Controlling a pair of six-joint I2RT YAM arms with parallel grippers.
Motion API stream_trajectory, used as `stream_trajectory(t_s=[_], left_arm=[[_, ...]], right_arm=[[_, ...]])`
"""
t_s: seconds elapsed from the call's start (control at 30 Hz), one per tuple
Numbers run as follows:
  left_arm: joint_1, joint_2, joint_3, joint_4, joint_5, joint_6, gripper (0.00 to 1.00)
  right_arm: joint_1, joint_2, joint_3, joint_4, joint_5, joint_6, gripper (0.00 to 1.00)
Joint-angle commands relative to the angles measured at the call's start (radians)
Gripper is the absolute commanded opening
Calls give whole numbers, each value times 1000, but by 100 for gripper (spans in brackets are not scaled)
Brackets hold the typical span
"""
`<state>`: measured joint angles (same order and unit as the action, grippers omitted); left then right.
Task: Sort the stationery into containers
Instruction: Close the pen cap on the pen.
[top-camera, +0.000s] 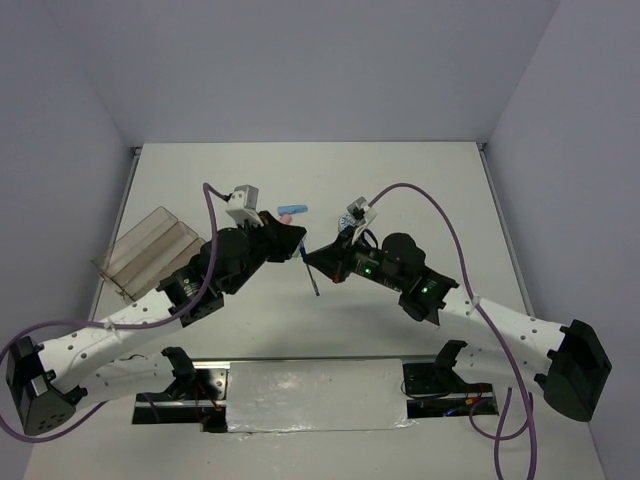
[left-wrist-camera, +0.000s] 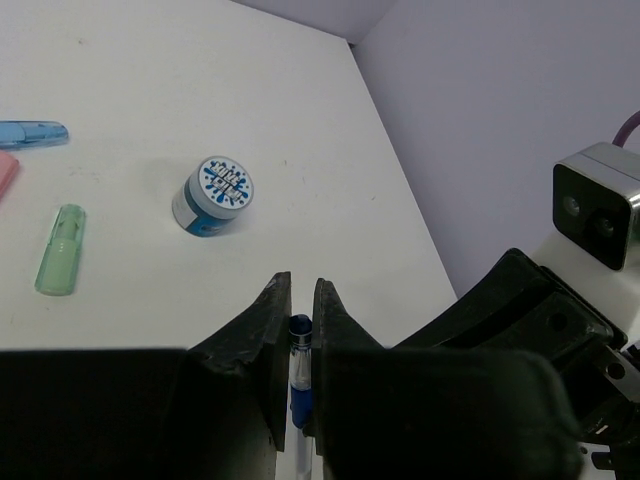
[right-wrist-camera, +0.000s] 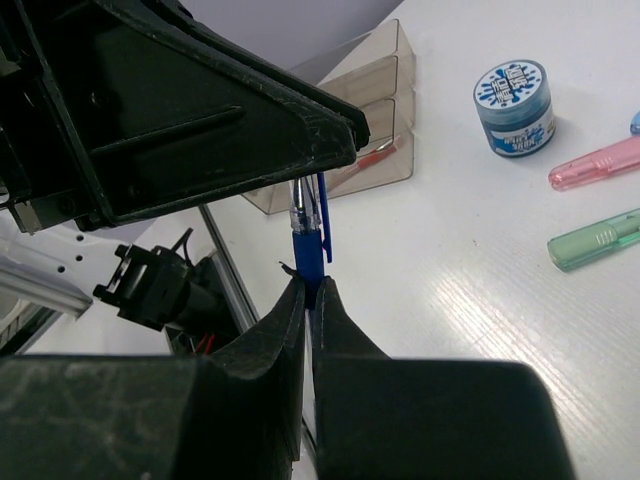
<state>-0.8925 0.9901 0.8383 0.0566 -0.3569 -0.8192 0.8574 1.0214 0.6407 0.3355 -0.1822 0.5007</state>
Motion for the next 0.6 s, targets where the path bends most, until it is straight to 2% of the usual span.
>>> stream_trajectory(t_s=[0.0, 0.3, 0.57], left_arm=[[-23, 9, -57, -32, 95, -26, 0], [-85, 10, -113, 22, 49, -24, 0], [-92, -1, -149, 45, 38, -24, 0]], right_arm=[[-18, -23, 131, 234, 21, 13, 0], [-40, 16, 197, 227, 18, 42, 0], [-49, 31, 258, 208, -5, 32, 0]])
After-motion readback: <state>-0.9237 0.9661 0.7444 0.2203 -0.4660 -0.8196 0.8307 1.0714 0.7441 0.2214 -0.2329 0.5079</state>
